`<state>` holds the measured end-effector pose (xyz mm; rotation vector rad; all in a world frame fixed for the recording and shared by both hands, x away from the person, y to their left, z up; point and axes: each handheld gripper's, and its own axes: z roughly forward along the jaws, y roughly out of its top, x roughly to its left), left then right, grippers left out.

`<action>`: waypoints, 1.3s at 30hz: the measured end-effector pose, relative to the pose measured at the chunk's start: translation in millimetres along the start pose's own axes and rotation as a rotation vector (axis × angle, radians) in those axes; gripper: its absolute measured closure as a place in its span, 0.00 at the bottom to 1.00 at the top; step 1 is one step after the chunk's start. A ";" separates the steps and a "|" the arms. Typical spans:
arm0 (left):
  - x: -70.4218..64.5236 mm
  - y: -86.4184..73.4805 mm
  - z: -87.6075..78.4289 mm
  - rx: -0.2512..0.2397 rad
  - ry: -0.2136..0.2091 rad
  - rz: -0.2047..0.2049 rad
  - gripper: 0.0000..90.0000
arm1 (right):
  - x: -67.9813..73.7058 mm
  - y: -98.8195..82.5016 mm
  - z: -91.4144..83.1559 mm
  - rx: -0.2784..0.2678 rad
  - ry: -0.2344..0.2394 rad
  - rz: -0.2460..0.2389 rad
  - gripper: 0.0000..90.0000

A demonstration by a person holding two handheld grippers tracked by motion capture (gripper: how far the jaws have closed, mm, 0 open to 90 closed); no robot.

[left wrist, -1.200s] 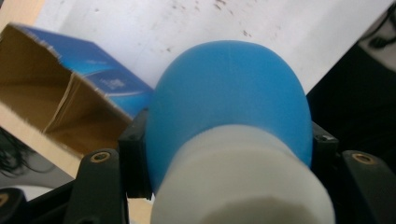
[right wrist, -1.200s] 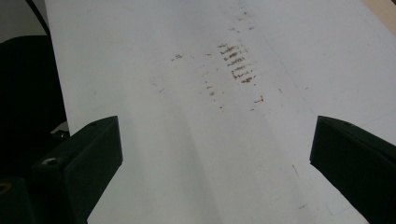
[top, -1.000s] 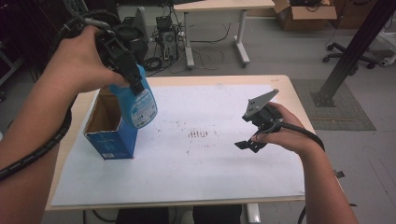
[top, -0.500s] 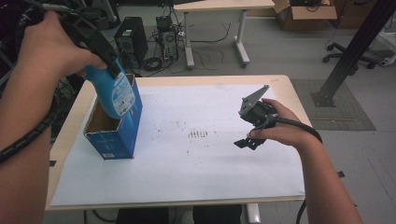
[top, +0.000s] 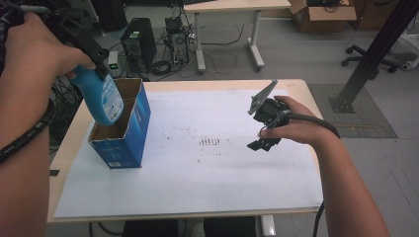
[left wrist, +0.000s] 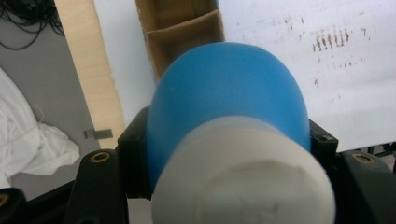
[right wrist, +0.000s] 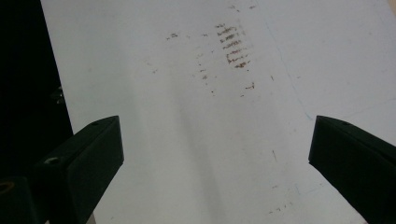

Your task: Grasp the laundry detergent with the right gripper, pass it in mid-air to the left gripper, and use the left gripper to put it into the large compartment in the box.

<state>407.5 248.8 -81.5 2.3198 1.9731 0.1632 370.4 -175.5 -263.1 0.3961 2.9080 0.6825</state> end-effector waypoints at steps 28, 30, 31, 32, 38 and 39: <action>19.0 1.1 64.2 0.015 0.000 -0.067 0.42 | 2.0 -6.5 -0.4 -0.013 0.007 0.023 0.03; 19.6 0.4 71.5 0.019 0.002 -0.061 0.42 | 2.5 -6.4 0.0 -0.017 0.010 0.024 0.03; 20.0 0.0 75.3 0.023 0.000 -0.063 0.42 | 2.8 -6.3 0.1 -0.018 0.009 0.026 0.03; 20.5 -0.3 79.1 0.027 -0.002 -0.062 0.42 | 3.0 -6.4 0.2 -0.020 0.008 0.025 0.03; 22.9 -2.0 98.1 0.044 -0.009 -0.057 0.42 | 4.6 -7.9 2.4 -0.022 0.009 0.030 0.03; 22.6 -2.2 100.8 0.046 -0.008 -0.053 0.42 | 4.8 -8.2 2.9 -0.021 0.012 0.028 0.03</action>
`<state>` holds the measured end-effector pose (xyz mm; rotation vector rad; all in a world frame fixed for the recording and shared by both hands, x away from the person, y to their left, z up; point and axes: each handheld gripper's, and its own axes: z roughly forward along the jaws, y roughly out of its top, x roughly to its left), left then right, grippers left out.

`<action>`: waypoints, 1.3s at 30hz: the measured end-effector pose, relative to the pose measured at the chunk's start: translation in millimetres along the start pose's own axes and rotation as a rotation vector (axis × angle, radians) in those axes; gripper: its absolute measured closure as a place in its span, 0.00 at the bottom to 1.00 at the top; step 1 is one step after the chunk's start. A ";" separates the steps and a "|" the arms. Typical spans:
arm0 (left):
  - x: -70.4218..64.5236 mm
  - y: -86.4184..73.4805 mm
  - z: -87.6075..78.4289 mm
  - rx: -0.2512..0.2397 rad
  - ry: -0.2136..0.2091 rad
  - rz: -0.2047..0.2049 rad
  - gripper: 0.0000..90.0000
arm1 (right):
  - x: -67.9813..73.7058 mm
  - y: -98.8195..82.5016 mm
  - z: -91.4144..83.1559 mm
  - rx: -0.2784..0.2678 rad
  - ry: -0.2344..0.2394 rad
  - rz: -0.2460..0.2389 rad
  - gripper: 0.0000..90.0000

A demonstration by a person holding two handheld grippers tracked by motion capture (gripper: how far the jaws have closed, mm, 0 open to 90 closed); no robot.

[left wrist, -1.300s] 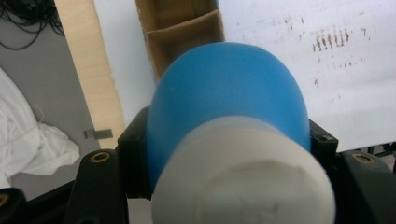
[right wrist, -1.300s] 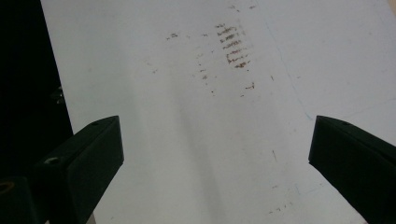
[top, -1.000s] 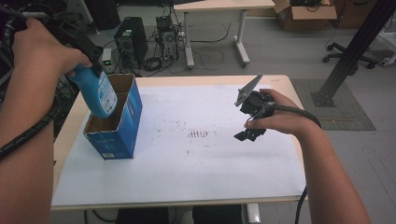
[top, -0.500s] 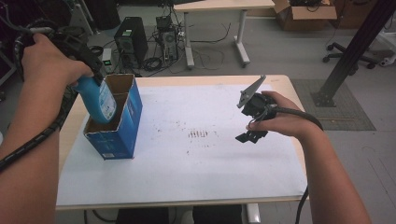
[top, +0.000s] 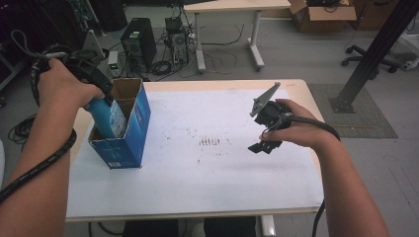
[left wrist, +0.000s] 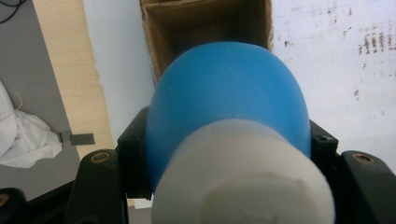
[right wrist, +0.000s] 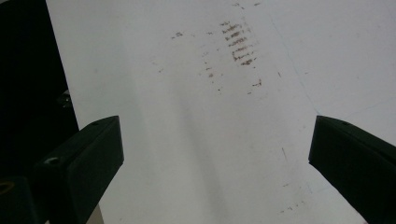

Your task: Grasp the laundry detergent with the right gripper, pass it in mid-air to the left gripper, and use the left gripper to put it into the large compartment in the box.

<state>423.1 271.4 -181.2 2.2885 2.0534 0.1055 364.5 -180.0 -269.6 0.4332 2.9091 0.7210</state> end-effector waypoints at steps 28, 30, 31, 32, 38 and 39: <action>-3.8 3.6 70.2 0.035 -0.006 0.016 0.42 | 1.7 -5.5 13.7 -0.003 0.013 0.004 0.04; -3.2 3.9 74.8 0.041 -0.010 0.016 0.42 | 2.5 -5.1 15.5 -0.002 0.017 0.006 0.04; -2.7 4.0 76.8 0.043 -0.011 0.015 0.42 | 2.5 -5.0 16.0 0.000 0.017 0.004 0.04; -2.4 4.1 78.8 0.044 -0.013 0.015 0.42 | 2.7 -5.0 16.6 0.001 0.017 0.006 0.04; -1.9 5.3 89.8 0.061 -0.012 0.020 0.42 | 1.8 -5.8 17.3 0.003 0.019 0.010 0.04; -1.2 5.5 91.5 0.063 -0.015 0.016 0.42 | 1.6 -5.9 17.4 0.003 0.019 0.010 0.04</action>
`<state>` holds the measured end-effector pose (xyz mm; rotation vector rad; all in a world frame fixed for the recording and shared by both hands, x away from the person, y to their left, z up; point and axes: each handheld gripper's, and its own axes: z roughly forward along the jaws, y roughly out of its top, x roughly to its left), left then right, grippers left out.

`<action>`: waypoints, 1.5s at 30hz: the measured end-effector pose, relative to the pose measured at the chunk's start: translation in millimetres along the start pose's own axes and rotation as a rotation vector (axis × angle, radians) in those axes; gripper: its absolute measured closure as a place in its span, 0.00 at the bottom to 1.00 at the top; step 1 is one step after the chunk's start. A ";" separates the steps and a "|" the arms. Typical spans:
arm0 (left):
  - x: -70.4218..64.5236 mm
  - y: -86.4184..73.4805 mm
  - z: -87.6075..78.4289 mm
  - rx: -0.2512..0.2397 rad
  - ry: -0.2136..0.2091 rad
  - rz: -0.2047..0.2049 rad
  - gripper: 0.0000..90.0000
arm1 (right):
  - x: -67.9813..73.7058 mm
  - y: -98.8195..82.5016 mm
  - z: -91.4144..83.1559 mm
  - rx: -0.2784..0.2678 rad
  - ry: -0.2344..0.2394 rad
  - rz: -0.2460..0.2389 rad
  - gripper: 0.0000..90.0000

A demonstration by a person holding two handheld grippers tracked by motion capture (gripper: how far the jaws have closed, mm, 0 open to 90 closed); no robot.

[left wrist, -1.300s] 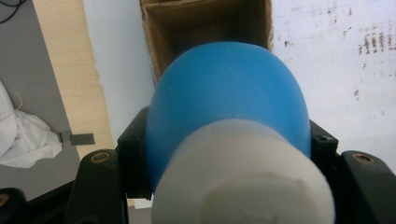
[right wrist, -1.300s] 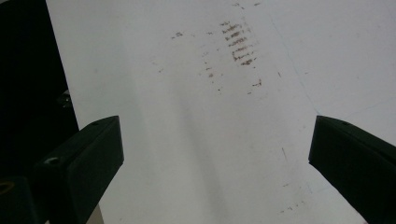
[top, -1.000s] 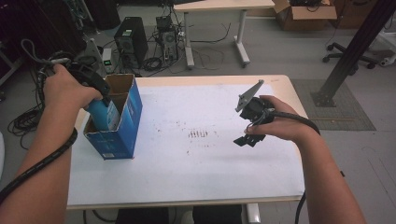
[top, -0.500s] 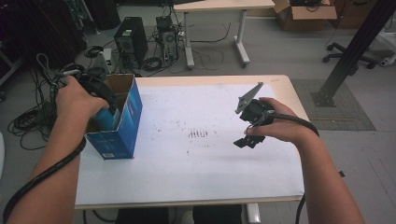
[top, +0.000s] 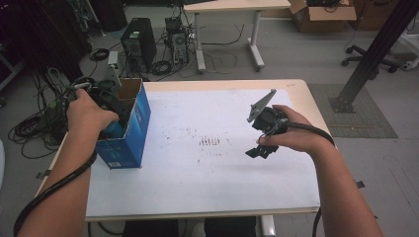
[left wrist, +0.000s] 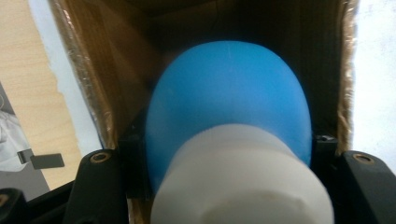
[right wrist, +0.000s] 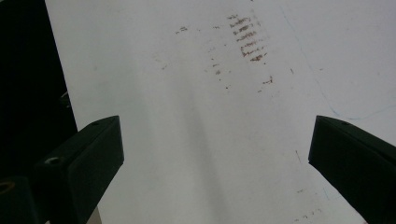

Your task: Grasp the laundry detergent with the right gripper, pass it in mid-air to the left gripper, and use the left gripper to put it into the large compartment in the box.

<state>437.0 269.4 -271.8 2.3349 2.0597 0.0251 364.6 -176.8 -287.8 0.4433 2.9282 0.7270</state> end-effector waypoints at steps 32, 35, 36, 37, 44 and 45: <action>-1.1 3.8 13.2 -0.005 0.014 0.003 0.41 | -0.4 -10.4 7.0 -0.014 0.009 0.013 0.04; -1.8 3.9 13.5 -0.009 0.013 0.013 0.41 | -0.4 -12.4 6.2 -0.015 0.006 0.018 0.04; -1.8 3.9 13.5 -0.009 0.012 0.014 0.41 | -0.5 -13.2 5.8 -0.015 0.003 0.020 0.03; -1.7 3.8 13.5 -0.009 0.010 0.015 0.41 | -0.7 -13.9 5.8 -0.017 0.004 0.021 0.04; -0.6 3.5 13.4 0.002 -0.015 0.011 0.38 | -1.2 -17.1 6.1 -0.019 0.000 0.025 0.04; -0.7 3.6 13.3 0.005 -0.014 0.010 0.38 | -1.2 -17.3 6.0 -0.021 0.002 0.026 0.04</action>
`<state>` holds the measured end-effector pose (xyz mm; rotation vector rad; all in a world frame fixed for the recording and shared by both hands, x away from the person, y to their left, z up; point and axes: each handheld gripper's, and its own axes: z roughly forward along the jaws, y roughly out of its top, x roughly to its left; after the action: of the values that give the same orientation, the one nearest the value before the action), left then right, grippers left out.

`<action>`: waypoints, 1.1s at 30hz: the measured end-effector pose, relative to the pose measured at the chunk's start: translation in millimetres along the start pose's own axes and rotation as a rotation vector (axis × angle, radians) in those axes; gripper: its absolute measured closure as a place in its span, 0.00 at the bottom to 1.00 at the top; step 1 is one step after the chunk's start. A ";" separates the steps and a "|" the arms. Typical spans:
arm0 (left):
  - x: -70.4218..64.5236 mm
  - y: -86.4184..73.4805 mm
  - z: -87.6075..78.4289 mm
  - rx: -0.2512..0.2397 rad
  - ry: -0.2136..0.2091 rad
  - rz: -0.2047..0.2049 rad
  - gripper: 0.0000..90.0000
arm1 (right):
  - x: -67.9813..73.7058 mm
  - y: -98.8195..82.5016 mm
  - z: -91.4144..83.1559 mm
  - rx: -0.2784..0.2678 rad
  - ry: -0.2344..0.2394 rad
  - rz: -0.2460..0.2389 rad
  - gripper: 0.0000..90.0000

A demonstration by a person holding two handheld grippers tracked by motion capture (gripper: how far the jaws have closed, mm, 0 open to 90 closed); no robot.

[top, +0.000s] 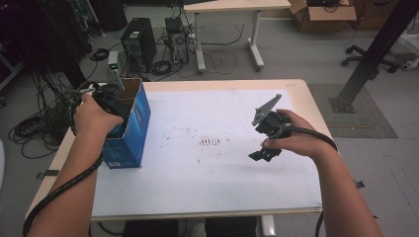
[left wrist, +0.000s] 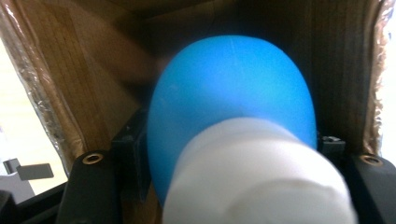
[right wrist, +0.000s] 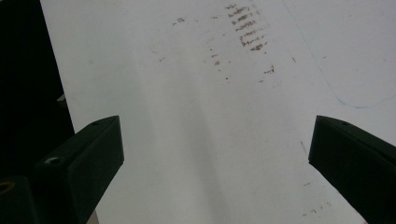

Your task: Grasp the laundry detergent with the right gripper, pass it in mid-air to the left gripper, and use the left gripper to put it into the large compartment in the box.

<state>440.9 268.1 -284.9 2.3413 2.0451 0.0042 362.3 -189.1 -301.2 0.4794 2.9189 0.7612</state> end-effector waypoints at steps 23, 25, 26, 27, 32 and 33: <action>-4.2 -6.6 -23.5 -0.024 0.010 -0.001 0.30 | 1.2 -4.2 -0.4 -0.021 0.003 0.007 0.04; -5.7 -7.6 -27.7 -0.029 0.012 0.001 0.30 | 1.4 -4.4 -0.7 -0.022 0.003 0.007 0.04; -6.5 -8.0 -29.8 -0.031 0.017 0.003 0.29 | 1.6 -4.5 -0.8 -0.023 0.004 0.006 0.04; -7.4 -8.6 -31.8 -0.032 0.019 0.004 0.29 | 1.8 -4.6 -0.9 -0.025 0.003 0.005 0.04; -10.4 -10.6 -38.8 -0.046 0.028 0.011 0.26 | 3.0 -4.7 -2.7 -0.030 0.002 0.001 0.04; -10.6 -10.8 -39.5 -0.046 0.029 0.013 0.25 | 3.5 -5.0 -3.2 -0.030 0.002 0.002 0.04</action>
<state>427.8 260.0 -245.4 2.3410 2.0205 0.0854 357.1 -193.6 -300.9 0.4784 2.9048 0.8055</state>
